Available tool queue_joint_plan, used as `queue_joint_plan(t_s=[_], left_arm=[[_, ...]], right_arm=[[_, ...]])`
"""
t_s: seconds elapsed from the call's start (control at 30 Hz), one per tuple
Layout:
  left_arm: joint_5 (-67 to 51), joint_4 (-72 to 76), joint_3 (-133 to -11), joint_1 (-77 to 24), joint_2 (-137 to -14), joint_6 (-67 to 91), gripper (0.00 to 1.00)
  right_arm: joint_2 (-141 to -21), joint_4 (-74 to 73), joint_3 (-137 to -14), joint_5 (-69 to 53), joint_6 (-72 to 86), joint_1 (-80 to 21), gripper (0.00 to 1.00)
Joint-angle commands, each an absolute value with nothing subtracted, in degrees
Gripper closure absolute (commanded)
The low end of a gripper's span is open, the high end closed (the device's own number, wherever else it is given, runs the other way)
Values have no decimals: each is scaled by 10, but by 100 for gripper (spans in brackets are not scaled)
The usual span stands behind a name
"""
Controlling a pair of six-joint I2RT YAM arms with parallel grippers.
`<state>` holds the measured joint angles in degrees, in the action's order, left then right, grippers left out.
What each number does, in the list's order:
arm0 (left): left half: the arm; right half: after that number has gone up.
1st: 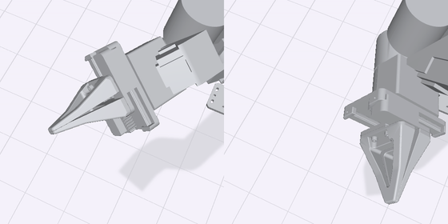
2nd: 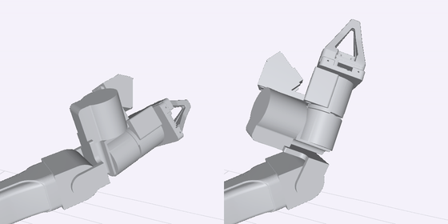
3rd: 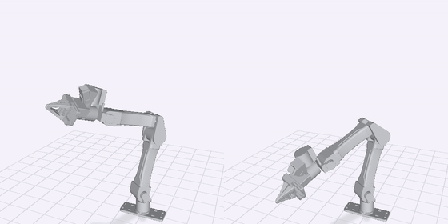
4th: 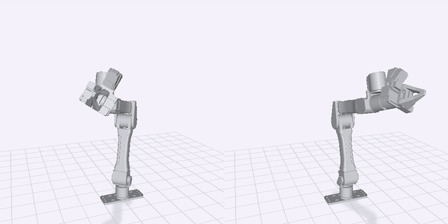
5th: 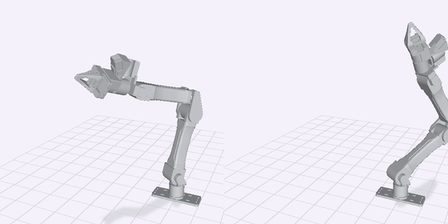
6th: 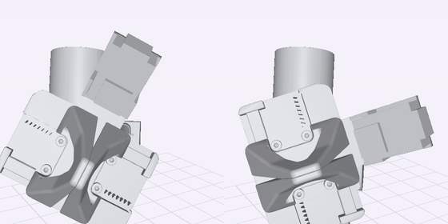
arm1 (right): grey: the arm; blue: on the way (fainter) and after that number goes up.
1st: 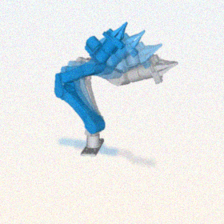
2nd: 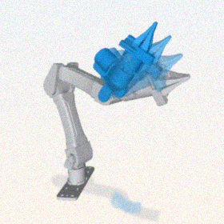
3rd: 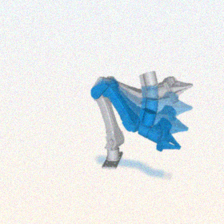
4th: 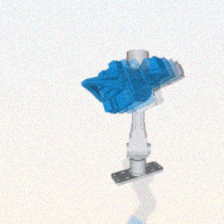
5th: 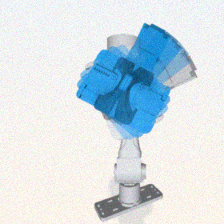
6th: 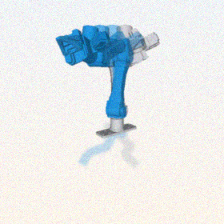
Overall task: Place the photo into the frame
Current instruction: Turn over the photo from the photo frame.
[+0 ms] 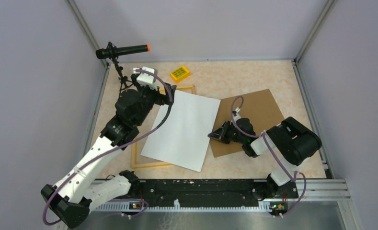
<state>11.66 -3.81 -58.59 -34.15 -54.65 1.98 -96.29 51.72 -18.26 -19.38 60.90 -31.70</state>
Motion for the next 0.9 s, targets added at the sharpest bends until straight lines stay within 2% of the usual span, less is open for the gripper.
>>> queue_joint_plan(t_s=[0.0,0.13,0.37,0.5,0.87], left_arm=[[126,-6,-581,-339,-541,12,2],[123,-7,-581,-339,-542,14,2],[118,-8,-581,-339,-545,21,2],[119,-10,-582,-339,-551,21,2],[106,-6,-578,-338,-560,27,2]], right_arm=[[-969,530,-222,-207,560,-305,100],[-971,483,-271,-266,508,-286,100],[-968,180,-408,-358,361,-229,100],[-982,65,-470,-393,300,-219,100],[-1045,106,-548,-373,353,-277,100]])
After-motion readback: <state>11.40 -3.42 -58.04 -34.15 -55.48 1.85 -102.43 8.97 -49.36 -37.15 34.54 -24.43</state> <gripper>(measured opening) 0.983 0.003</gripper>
